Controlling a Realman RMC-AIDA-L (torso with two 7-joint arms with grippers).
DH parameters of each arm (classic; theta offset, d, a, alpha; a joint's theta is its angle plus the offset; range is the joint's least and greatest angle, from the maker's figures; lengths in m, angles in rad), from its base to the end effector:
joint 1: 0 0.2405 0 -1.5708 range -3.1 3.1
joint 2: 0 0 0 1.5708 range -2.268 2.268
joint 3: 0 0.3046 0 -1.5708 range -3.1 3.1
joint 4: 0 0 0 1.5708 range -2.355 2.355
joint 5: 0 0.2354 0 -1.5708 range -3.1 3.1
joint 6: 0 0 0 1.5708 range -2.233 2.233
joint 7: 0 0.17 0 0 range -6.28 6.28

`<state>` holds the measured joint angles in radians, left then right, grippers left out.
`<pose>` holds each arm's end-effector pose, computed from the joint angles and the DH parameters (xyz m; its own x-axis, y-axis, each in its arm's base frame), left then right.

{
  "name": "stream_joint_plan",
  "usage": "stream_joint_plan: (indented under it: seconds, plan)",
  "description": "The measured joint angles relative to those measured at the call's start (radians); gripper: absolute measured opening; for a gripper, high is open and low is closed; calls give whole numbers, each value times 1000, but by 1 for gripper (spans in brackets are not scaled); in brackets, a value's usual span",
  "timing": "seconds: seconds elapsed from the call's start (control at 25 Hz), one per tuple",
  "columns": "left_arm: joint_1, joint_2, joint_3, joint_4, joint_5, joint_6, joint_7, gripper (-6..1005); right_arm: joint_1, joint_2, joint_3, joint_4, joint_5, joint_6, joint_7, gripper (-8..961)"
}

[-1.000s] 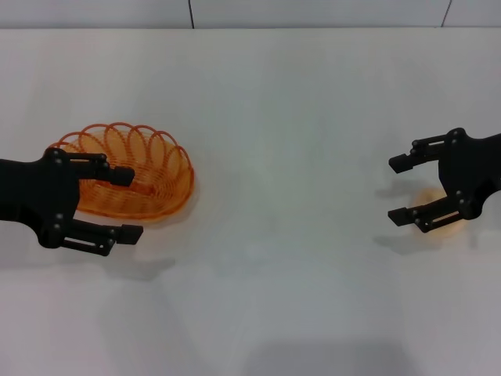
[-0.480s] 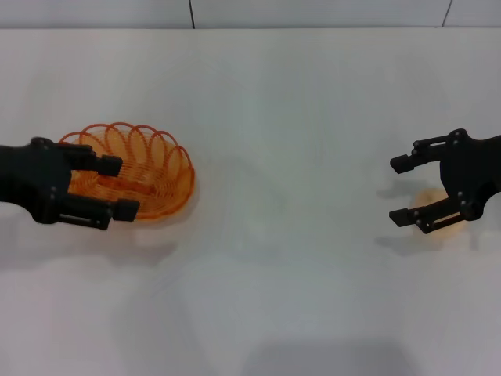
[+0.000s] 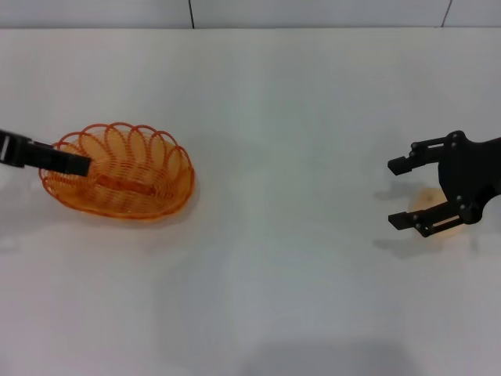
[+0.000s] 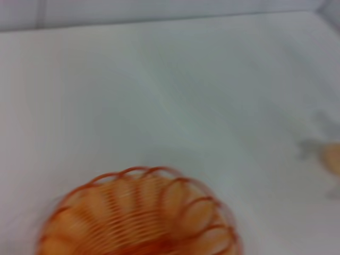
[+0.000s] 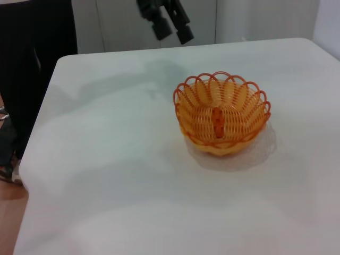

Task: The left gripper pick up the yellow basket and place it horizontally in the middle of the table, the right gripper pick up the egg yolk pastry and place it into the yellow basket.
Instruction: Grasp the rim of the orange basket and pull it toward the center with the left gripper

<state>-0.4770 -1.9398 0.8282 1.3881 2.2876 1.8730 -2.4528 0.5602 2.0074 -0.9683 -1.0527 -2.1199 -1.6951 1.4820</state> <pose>-0.2805 0.3727 0.0990 0.5747 0.8032 0.1569 0.8092 -0.5291 -0.2556 0.2548 0.3947 0.0003 0.9898 -0.0583 -0.1298 -0.0750 -0.9890 -0.1277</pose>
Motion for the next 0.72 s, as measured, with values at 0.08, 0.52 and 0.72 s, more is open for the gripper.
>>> stream_joint_plan:
  seconds: [0.08,0.52,0.72]
  plan:
    - [-32,5,0,-3,82,-10,-29,844,0,1,-2,0,0,0,-2,807]
    - [-176,8,9,-257,350,-219,-20,844,16,5,-4,5,3,3,-11,806]
    - [-222,11,7,-360,418,-284,-13,844,16,6,-12,6,4,10,-11,806]
